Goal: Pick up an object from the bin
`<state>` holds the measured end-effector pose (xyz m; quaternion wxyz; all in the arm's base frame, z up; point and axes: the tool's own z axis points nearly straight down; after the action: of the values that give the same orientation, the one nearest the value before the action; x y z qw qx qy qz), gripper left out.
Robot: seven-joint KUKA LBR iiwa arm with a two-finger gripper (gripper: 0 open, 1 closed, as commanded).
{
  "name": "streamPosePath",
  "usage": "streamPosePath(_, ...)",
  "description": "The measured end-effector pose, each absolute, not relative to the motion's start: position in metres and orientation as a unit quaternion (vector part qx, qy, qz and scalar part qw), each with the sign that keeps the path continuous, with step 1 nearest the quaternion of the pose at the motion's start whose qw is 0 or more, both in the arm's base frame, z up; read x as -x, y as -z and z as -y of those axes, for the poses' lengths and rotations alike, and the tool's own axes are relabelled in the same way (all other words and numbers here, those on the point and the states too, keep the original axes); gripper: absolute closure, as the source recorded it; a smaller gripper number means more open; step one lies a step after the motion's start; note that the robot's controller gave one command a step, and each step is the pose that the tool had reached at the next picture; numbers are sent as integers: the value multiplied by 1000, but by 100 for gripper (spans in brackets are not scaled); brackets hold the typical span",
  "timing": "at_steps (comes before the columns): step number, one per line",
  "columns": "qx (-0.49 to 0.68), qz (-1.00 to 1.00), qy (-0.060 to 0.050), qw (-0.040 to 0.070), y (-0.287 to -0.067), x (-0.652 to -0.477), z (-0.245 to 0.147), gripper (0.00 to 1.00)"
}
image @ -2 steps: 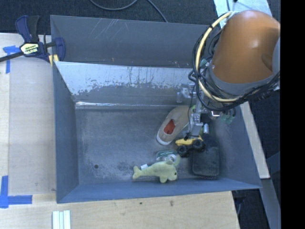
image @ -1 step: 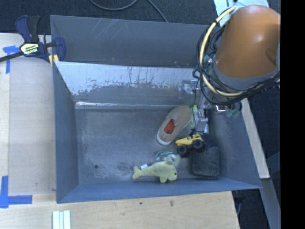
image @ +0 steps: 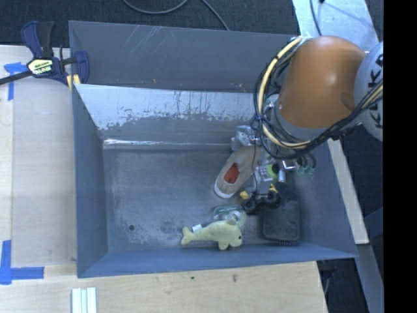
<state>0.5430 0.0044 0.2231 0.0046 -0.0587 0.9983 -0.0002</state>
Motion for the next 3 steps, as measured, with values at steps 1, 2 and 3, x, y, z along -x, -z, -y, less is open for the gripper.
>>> streamPosePath(1, 140, -990, 1, 6, -171, -551, -5, 0)
streamPosePath(2, 214, -977, 1, 5, -138, -558, -15, 0)
streamPosePath(3, 228, -974, 1, 4, -125, -556, -20, 0)
